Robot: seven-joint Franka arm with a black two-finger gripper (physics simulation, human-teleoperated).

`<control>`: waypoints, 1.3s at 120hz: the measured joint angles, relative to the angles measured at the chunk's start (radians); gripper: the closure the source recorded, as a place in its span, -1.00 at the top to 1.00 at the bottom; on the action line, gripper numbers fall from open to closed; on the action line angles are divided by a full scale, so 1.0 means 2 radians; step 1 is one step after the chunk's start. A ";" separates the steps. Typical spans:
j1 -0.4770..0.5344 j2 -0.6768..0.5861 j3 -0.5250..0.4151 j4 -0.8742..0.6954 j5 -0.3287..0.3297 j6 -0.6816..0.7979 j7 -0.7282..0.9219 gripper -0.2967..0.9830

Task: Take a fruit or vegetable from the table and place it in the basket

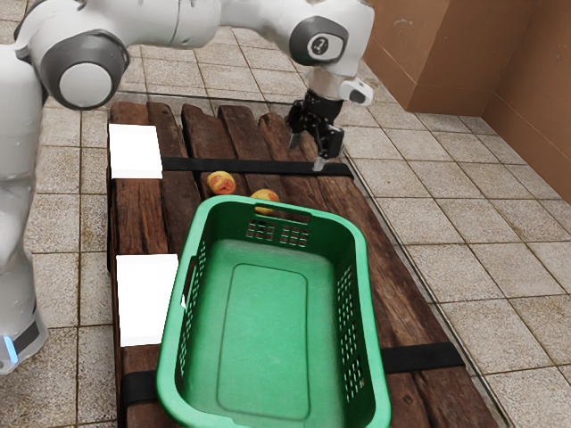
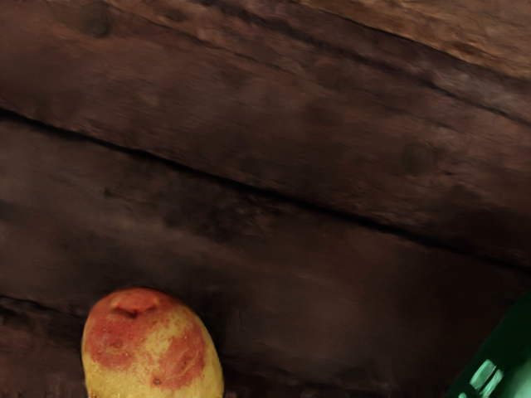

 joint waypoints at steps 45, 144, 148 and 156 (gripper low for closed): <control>-0.006 0.010 0.022 -0.085 -0.015 0.102 -0.067 0.54; -0.121 0.031 0.127 -0.086 -0.108 0.122 -0.240 0.54; -0.185 0.019 0.191 -0.100 -0.101 0.118 -0.244 0.53; -0.275 0.012 0.284 -0.121 -0.084 0.111 -0.251 0.53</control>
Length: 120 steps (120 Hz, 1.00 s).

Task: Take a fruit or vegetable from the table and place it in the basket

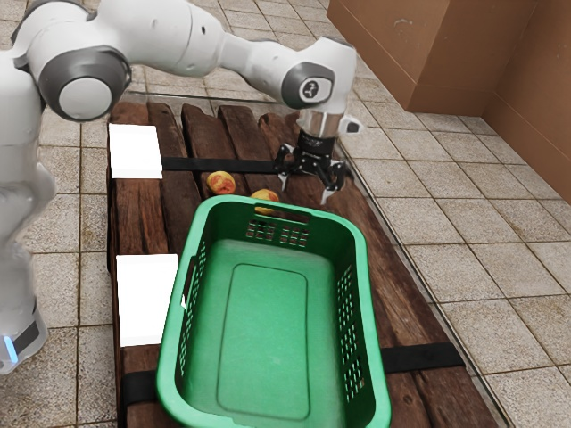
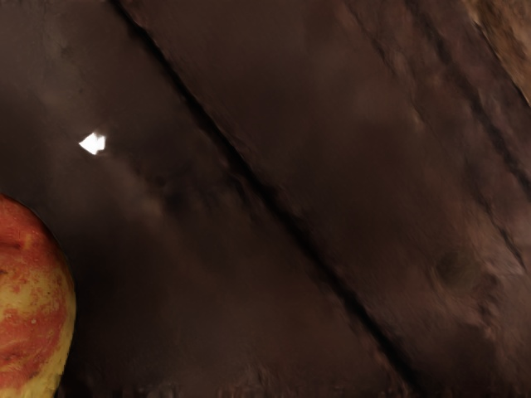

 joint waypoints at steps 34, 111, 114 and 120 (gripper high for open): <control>-0.031 0.027 0.059 -0.017 0.034 -0.024 -0.024 0.54; -0.021 0.076 0.053 -0.024 0.005 -0.022 -0.049 0.45; -0.021 0.076 0.053 -0.024 0.004 -0.022 -0.049 0.39; -0.018 0.076 0.052 -0.024 0.004 -0.021 -0.051 0.25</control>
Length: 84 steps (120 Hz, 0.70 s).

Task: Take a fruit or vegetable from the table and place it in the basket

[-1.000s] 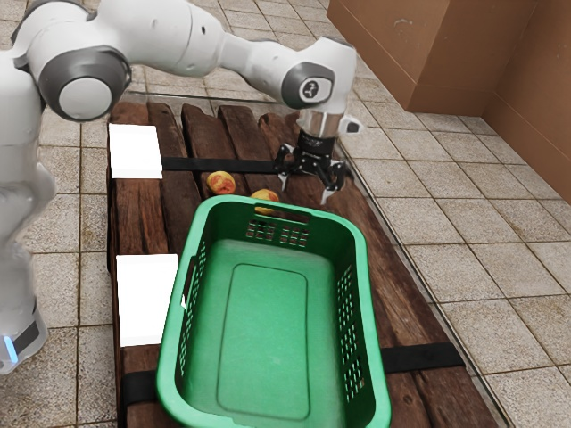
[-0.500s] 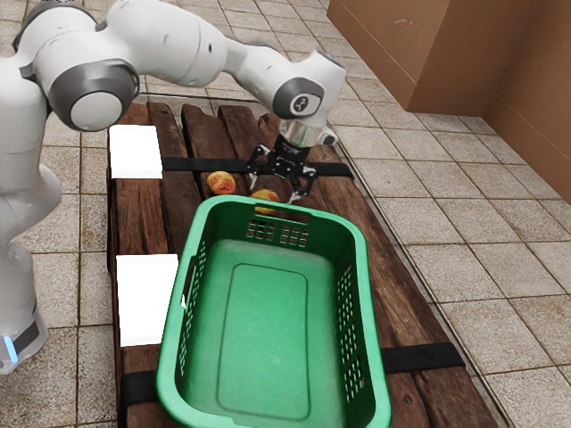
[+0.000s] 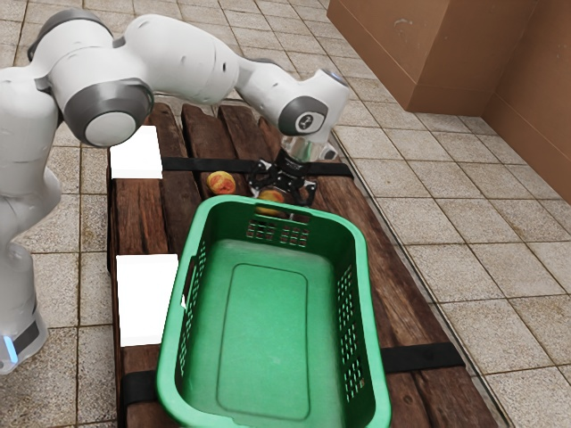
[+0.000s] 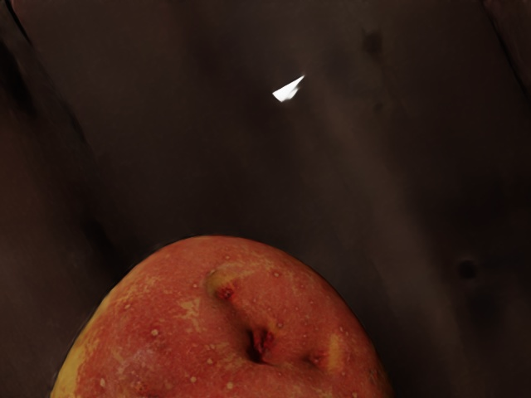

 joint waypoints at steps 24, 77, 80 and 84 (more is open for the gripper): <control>-0.003 -0.024 0.002 0.004 0.005 -0.003 -0.006 -0.23; -0.032 -0.064 -0.072 0.209 0.026 -0.099 0.011 -0.13; -0.039 -0.067 -0.073 0.209 0.026 -0.102 0.012 -0.13; -0.051 -0.070 -0.075 0.208 0.025 -0.105 0.014 -0.11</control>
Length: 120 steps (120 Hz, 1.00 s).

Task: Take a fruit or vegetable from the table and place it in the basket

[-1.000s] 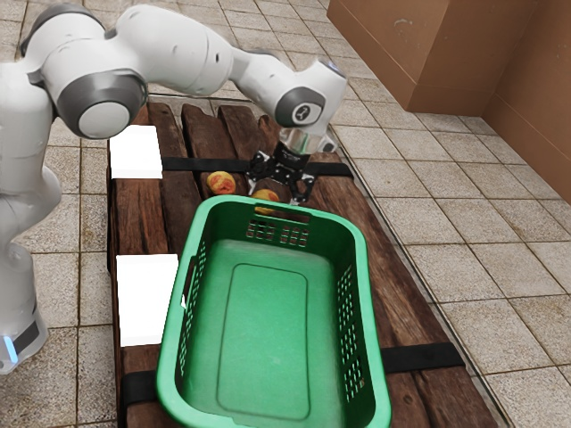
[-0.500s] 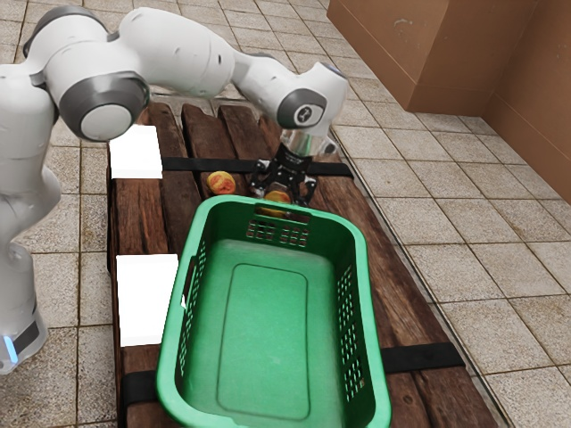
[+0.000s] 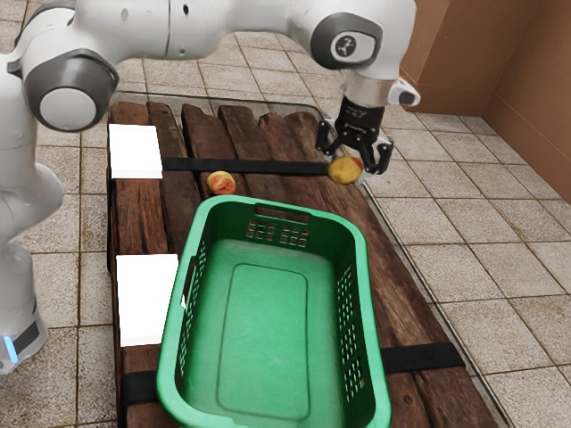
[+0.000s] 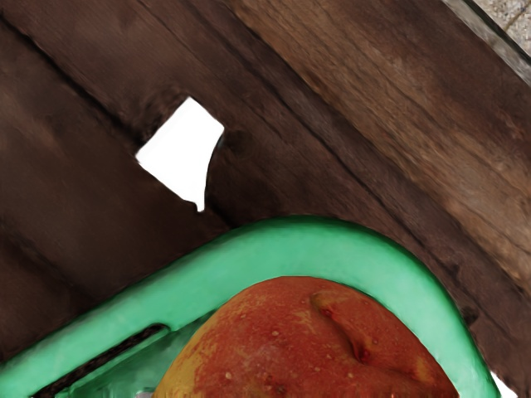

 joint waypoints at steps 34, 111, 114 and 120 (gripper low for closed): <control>-0.135 -0.042 -0.006 -0.048 0.000 -0.025 0.012 -0.10; -0.171 -0.080 -0.092 -0.092 0.006 -0.043 0.024 -0.08; -0.171 -0.085 -0.092 -0.097 0.008 -0.042 0.024 -0.08; -0.170 -0.089 -0.092 -0.101 0.011 -0.042 0.024 -0.08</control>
